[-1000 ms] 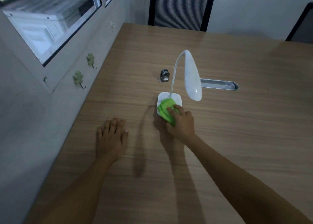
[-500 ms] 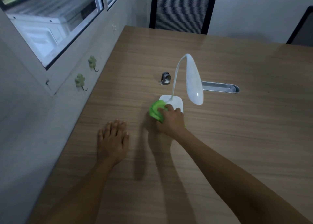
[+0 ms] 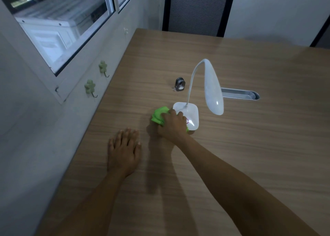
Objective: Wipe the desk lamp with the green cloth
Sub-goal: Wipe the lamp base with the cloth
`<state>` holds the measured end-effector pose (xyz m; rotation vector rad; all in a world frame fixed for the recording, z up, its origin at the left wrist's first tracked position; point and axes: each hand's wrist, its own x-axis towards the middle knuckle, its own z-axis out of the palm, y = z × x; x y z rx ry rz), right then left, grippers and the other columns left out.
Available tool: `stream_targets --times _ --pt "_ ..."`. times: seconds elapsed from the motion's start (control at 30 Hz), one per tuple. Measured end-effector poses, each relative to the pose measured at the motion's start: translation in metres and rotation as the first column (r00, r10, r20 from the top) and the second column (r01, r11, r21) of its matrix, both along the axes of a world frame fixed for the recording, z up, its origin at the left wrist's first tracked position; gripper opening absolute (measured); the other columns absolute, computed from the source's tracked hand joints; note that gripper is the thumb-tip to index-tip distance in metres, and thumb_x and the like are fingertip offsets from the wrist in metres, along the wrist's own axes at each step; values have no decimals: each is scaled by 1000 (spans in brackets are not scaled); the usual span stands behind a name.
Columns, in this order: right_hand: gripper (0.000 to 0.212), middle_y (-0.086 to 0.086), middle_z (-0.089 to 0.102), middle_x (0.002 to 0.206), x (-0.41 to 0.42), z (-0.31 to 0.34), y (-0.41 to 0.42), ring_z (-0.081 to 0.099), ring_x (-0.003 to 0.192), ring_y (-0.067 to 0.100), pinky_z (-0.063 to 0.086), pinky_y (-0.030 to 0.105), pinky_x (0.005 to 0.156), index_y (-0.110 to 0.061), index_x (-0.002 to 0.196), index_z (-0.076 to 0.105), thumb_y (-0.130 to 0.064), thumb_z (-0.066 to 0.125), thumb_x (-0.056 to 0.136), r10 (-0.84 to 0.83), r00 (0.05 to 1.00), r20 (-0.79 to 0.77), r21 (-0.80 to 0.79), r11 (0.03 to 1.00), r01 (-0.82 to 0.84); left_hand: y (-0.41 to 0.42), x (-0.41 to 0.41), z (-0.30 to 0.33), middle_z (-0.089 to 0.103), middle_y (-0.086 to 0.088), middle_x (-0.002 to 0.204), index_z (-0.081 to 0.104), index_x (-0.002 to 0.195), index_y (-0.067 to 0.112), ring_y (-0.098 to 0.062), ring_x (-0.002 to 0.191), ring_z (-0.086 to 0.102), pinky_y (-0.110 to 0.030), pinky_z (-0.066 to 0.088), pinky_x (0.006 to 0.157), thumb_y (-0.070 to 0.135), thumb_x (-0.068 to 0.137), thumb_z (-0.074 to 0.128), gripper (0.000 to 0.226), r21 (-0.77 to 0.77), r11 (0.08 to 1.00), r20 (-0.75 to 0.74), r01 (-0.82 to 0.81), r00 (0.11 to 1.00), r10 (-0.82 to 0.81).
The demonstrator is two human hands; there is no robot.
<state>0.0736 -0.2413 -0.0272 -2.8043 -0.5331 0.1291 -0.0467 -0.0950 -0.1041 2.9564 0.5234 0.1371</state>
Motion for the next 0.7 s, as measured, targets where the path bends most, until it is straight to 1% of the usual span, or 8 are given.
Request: stream_targets --times 0.07,0.13,0.2,0.27,0.4,0.5,0.6,0.7 --pt "45 17 50 128 1 3 3 49 107 42 43 47 90 -14 123 57 -32 56 82 18 999 27 71 997 -20 0 0 -1 46 -4 150 46 141 26 -29 139 41 -53 30 110 46 91 28 57 0 1000 9 4 1000 -4" --pt "47 16 47 134 10 5 1 47 110 43 42 49 93 -14 125 55 -32 58 81 -71 997 30 133 989 66 0 0 -1 46 -3 150 46 141 27 -29 139 40 -53 29 110 46 91 28 56 -6 1000 13 3 1000 -3" --pt "50 15 41 141 19 4 -7 43 115 43 38 49 97 -13 127 52 -35 57 82 -200 980 13 108 974 198 0 0 -2 44 -2 152 43 142 29 -28 141 38 -53 28 112 47 91 27 56 -3 1000 3 -1 1000 1" --pt "51 15 36 145 18 -1 -13 40 118 43 36 49 99 -12 128 50 -37 56 83 -238 971 7 30 971 237 1 0 -3 42 -1 153 41 143 30 -27 142 36 -52 26 113 47 92 26 56 -2 1000 -2 -1 1000 1" --pt "53 11 42 143 -14 -14 -13 47 109 39 40 44 93 -18 131 48 -36 57 82 29 999 39 -32 999 -28 0 1 -1 47 -4 149 47 140 27 -29 138 41 -53 28 110 46 90 28 57 12 1000 30 2 1000 -3" --pt "53 9 47 141 -33 -17 -24 53 101 39 44 42 85 -24 129 53 -32 61 77 110 989 95 95 988 -119 0 0 -2 50 -5 147 49 139 25 -30 136 44 -53 32 108 45 90 29 56 31 999 41 6 999 -7" --pt "55 8 48 141 -25 -13 -52 52 100 39 46 42 86 -25 129 53 -31 63 75 -123 980 157 180 979 94 1 0 -4 48 -4 149 47 139 27 -28 138 41 -53 30 109 47 91 27 56 19 1000 25 3 1000 -4" --pt "57 5 41 146 -19 -16 -76 49 105 37 44 40 90 -28 133 48 -32 60 77 -253 963 92 72 966 247 1 1 -6 46 -3 150 46 140 28 -28 140 39 -53 28 110 49 91 24 58 17 1000 16 -1 1000 0"
